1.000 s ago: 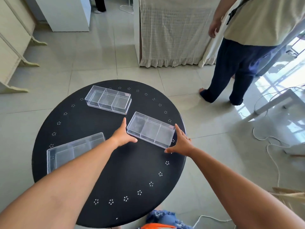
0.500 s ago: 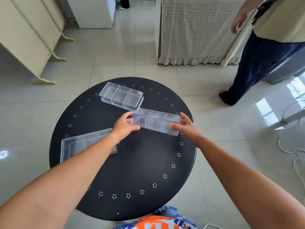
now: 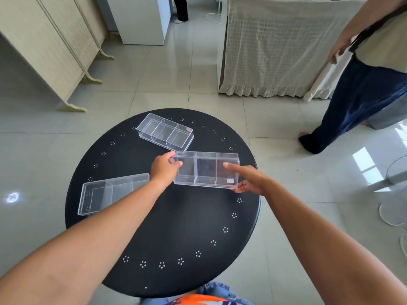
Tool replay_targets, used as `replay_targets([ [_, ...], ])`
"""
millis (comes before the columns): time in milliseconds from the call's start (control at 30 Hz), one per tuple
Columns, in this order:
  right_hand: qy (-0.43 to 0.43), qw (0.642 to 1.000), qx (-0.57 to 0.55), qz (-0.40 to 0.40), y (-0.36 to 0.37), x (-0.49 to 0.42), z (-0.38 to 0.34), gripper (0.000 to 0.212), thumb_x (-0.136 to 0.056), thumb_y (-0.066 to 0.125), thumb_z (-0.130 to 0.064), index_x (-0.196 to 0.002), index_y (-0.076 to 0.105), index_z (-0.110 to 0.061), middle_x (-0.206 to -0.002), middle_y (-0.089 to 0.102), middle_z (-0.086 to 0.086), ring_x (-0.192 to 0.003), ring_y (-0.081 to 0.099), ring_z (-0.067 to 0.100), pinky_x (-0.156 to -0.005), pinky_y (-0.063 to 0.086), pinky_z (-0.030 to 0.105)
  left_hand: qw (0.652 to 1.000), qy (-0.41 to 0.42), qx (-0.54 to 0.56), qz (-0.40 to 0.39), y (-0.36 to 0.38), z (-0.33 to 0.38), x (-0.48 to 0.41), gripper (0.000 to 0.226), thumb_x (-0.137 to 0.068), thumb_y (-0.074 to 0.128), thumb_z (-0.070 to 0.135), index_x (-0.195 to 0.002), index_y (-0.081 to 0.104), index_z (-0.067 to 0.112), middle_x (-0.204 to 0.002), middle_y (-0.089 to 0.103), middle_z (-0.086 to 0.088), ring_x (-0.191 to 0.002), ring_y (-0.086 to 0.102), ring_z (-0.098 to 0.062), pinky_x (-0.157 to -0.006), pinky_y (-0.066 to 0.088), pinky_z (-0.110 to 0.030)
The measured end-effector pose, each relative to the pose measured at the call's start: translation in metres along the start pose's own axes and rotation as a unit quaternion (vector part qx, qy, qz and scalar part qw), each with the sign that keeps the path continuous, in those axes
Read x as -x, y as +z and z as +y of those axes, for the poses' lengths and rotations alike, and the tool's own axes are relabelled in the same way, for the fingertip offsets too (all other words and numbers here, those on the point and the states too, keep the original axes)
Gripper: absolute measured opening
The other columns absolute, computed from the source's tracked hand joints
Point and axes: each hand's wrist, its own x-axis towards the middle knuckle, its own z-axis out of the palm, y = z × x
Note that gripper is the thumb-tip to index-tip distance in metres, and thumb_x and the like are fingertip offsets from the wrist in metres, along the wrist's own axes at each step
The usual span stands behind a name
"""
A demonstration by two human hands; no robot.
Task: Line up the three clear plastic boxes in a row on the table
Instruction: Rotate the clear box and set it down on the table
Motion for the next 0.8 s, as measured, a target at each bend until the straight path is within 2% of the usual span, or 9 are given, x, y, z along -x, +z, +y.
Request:
replay_targets([
  [67, 0.003, 0.999, 0.044, 0.003, -0.002, -0.001, 0.000, 0.051, -0.081, 0.075, -0.043, -0.117, 0.067, -0.008, -0.113, 0.068, 0.014, -0.083, 0.065, 0.033, -0.074, 0.055, 0.039, 1.000, -0.008, -0.006, 0.008, 0.003, 0.003, 0.002, 0.048, -0.087, 0.065, 0.025, -0.135, 0.059, 0.018, -0.111, 0.065, -0.009, -0.102, 0.060, -0.025, -0.084, 0.043, -0.030],
  [200, 0.018, 0.996, 0.087, 0.032, -0.006, -0.008, 0.009, 0.049, -0.086, 0.071, -0.043, -0.110, 0.061, -0.002, -0.116, 0.055, 0.014, -0.074, 0.072, 0.032, -0.059, 0.058, 0.033, 0.999, -0.028, 0.012, 0.009, 0.010, 0.009, 0.008, 0.042, -0.088, 0.063, 0.018, -0.129, 0.062, 0.015, -0.117, 0.066, -0.007, -0.113, 0.060, -0.027, -0.094, 0.044, -0.032],
  [300, 0.026, 0.992, 0.096, 0.072, -0.007, -0.011, 0.015, 0.048, -0.087, 0.071, -0.039, -0.103, 0.058, 0.005, -0.108, 0.062, 0.021, -0.061, 0.074, 0.028, -0.045, 0.055, 0.029, 0.999, -0.035, 0.018, -0.001, 0.017, 0.010, 0.011, 0.015, -0.087, 0.061, 0.014, -0.097, 0.065, 0.024, -0.099, 0.060, -0.001, -0.095, 0.054, -0.023, -0.083, 0.040, -0.030],
  [367, 0.032, 0.990, 0.091, 0.099, -0.007, -0.012, 0.018, 0.052, -0.086, 0.073, -0.037, -0.103, 0.058, 0.009, -0.093, 0.065, 0.019, -0.057, 0.073, 0.026, -0.042, 0.055, 0.029, 0.999, -0.040, 0.017, -0.011, 0.022, 0.007, 0.008, 0.021, -0.086, 0.061, 0.012, -0.081, 0.058, 0.032, -0.087, 0.058, 0.003, -0.090, 0.051, -0.024, -0.080, 0.038, -0.030],
  [433, 0.035, 0.988, 0.091, 0.118, -0.006, -0.012, 0.019, 0.055, -0.084, 0.075, -0.038, -0.104, 0.058, 0.010, -0.092, 0.065, 0.020, -0.060, 0.074, 0.029, -0.042, 0.056, 0.030, 0.998, -0.052, 0.011, -0.016, 0.026, 0.005, 0.007, 0.038, -0.085, 0.060, 0.008, -0.065, 0.039, 0.033, -0.069, 0.044, 0.010, -0.083, 0.044, -0.022, -0.076, 0.034, -0.029],
  [500, 0.035, 0.985, 0.101, 0.134, -0.006, -0.013, 0.019, 0.049, -0.085, 0.074, -0.039, -0.097, 0.059, 0.006, -0.102, 0.065, 0.024, -0.066, 0.075, 0.032, -0.043, 0.057, 0.032, 0.997, -0.067, 0.012, -0.024, 0.028, 0.003, 0.005, 0.045, -0.083, 0.059, 0.005, -0.062, 0.030, 0.032, -0.064, 0.036, 0.012, -0.081, 0.041, -0.021, -0.075, 0.032, -0.028],
  [600, 0.042, 0.983, 0.113, 0.141, -0.007, -0.015, 0.021, 0.039, -0.089, 0.070, -0.038, -0.086, 0.057, -0.001, -0.106, 0.063, 0.025, -0.062, 0.073, 0.030, -0.046, 0.059, 0.034, 0.996, -0.072, 0.025, -0.039, 0.031, 0.001, 0.004, 0.043, -0.082, 0.059, 0.003, -0.060, 0.034, 0.031, -0.065, 0.041, 0.012, -0.082, 0.045, -0.022, -0.075, 0.036, -0.029],
  [700, 0.057, 0.980, 0.116, 0.148, -0.007, -0.013, 0.025, 0.045, -0.090, 0.069, -0.037, -0.104, 0.059, 0.005, -0.096, 0.063, 0.021, -0.059, 0.072, 0.029, -0.048, 0.060, 0.035, 0.995, -0.068, 0.043, -0.066, 0.033, -0.001, 0.003, 0.031, -0.081, 0.061, 0.007, -0.064, 0.046, 0.029, -0.077, 0.056, 0.006, -0.088, 0.053, -0.023, -0.082, 0.045, -0.033],
  [800, 0.061, 0.978, 0.112, 0.165, -0.006, -0.013, 0.027, 0.046, -0.090, 0.069, -0.036, -0.108, 0.059, 0.006, -0.099, 0.063, 0.022, -0.054, 0.070, 0.026, -0.043, 0.058, 0.033, 0.992, -0.067, 0.056, -0.091, 0.034, -0.003, 0.003, 0.032, -0.082, 0.061, 0.008, -0.066, 0.043, 0.029, -0.074, 0.049, 0.011, -0.089, 0.049, -0.022, -0.080, 0.039, -0.032],
])
